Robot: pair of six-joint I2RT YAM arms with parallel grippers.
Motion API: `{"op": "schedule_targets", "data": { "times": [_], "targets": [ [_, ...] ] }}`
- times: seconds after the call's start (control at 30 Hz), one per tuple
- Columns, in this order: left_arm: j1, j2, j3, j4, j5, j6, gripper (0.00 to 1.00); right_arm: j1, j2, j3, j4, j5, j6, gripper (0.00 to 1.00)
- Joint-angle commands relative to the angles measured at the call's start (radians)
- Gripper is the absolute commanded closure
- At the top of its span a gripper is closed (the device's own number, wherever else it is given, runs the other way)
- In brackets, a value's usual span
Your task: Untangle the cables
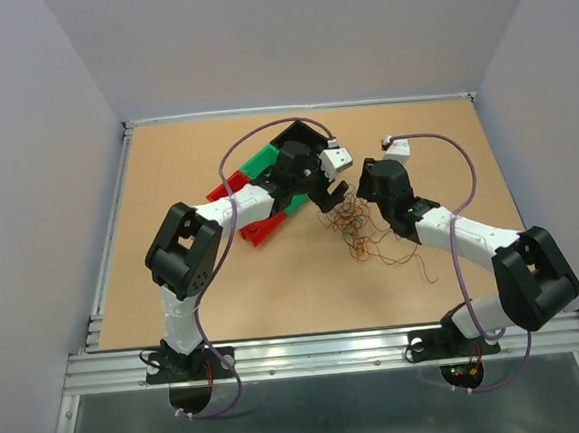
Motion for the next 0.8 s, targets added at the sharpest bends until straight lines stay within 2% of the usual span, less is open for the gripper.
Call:
{"op": "schedule_targets", "data": {
  "times": [0.0,0.37,0.57,0.67,0.7,0.77],
  "targets": [
    [-0.016,0.044,0.119,-0.075,0.044,-0.043,0.08,-0.023,-0.132,-0.079,0.045,0.178,0.118,0.47],
    [-0.028,0.194,0.272,-0.146,0.091,-0.106,0.11,-0.043,-0.472,-0.264,0.045,0.379,0.220,0.41],
    [-0.030,0.326,0.403,-0.213,0.111,-0.144,0.22,-0.043,-0.649,-0.334,0.045,0.387,0.197,0.40],
    [-0.033,0.345,0.435,-0.218,0.113,-0.153,0.35,-0.043,-0.691,-0.348,0.045,0.381,0.187,0.40],
    [-0.033,0.357,0.443,-0.224,0.111,-0.158,0.48,-0.043,-0.695,-0.350,0.045,0.376,0.186,0.40],
    [-0.036,0.369,0.464,-0.232,0.108,-0.164,0.66,-0.043,-0.698,-0.348,0.045,0.369,0.184,0.40]
  ]
}}
